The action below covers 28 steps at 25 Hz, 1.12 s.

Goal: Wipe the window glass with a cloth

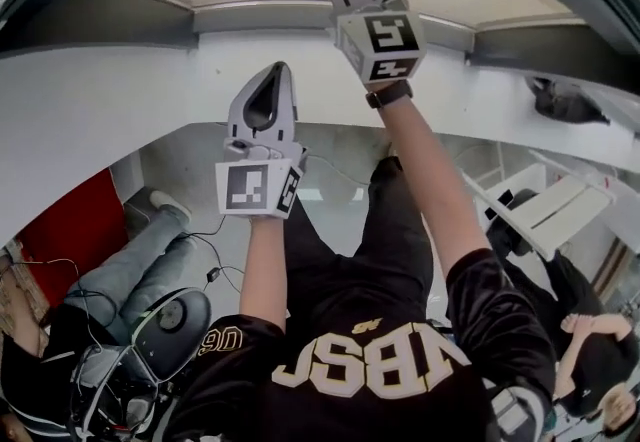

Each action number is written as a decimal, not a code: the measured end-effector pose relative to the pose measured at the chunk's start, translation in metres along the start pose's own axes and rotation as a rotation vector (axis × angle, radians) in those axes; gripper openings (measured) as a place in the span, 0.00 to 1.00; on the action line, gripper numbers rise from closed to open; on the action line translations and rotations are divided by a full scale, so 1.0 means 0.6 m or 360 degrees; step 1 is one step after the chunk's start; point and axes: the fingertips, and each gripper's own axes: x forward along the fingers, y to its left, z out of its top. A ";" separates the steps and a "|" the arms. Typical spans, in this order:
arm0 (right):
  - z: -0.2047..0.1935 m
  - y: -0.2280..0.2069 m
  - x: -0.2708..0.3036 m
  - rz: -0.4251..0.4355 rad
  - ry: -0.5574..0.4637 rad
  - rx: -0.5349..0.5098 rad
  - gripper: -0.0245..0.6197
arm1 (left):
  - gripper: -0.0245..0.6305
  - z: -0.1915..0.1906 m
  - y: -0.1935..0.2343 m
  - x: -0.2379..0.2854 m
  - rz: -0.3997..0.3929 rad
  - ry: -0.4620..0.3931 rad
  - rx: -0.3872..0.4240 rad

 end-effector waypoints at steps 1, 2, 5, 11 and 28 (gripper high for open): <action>-0.007 -0.035 -0.025 -0.0034 0.0018 -0.0022 0.10 | 0.07 -0.009 -0.032 0.014 -0.0032 0.0002 -0.0011; -0.016 -0.074 -0.052 -0.0075 0.0042 -0.0035 0.10 | 0.07 -0.018 -0.067 0.029 -0.0066 0.0004 -0.0019; -0.039 -0.220 -0.153 -0.0267 0.0058 0.0055 0.10 | 0.07 -0.046 -0.187 0.075 -0.0199 0.0006 -0.0022; -0.030 -0.450 -0.343 -0.0766 -0.0043 0.0310 0.10 | 0.07 -0.074 -0.346 0.113 -0.0364 -0.0024 -0.0030; -0.089 0.027 -0.075 -0.0183 0.0194 0.0362 0.10 | 0.07 0.040 0.004 -0.038 0.0072 -0.0055 0.0064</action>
